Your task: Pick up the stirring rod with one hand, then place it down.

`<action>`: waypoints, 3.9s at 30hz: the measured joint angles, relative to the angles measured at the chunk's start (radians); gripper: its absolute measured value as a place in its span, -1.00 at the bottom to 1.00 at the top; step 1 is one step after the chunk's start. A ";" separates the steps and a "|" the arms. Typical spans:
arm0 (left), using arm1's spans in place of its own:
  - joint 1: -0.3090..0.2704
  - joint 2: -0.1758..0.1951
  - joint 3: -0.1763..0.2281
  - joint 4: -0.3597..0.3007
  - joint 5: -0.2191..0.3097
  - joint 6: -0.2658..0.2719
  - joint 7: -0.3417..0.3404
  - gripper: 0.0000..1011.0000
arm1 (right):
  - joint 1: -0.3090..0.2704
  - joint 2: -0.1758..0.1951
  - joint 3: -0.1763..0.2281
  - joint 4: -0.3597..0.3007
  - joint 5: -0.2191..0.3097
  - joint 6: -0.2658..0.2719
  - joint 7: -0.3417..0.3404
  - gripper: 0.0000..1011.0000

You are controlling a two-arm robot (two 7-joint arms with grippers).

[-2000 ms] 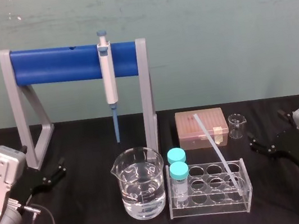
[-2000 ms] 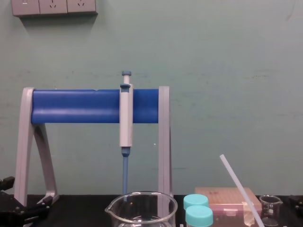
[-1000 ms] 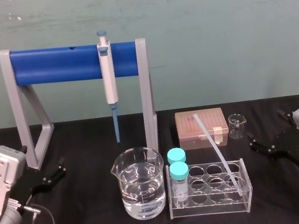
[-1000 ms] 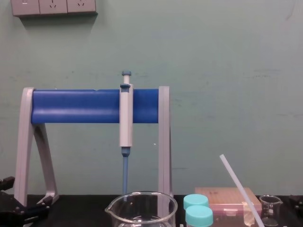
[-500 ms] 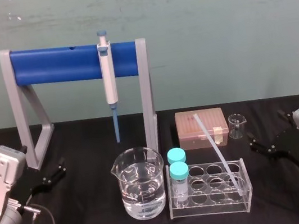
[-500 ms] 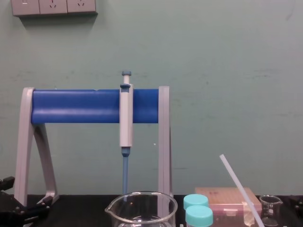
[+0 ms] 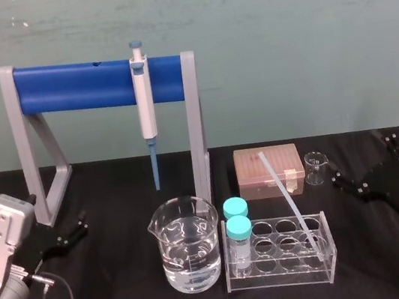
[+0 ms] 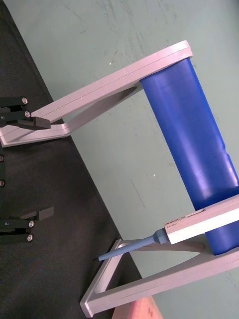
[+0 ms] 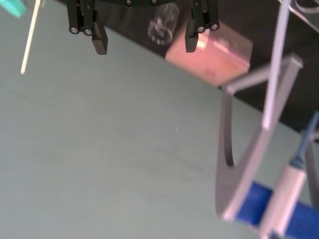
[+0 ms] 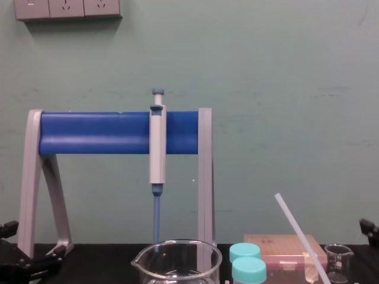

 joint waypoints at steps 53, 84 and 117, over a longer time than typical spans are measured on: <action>0.000 0.000 0.000 0.000 0.000 0.000 0.000 0.98 | 0.193 -0.113 -0.018 0.160 0.334 0.131 0.589 0.98; 0.000 0.000 0.000 0.000 0.000 0.000 0.000 0.98 | 0.217 -0.139 -0.013 0.199 0.304 0.207 0.614 0.98; 0.000 0.000 0.000 0.000 0.000 0.000 0.000 0.98 | 0.218 -0.138 -0.014 0.200 0.308 0.207 0.618 -0.76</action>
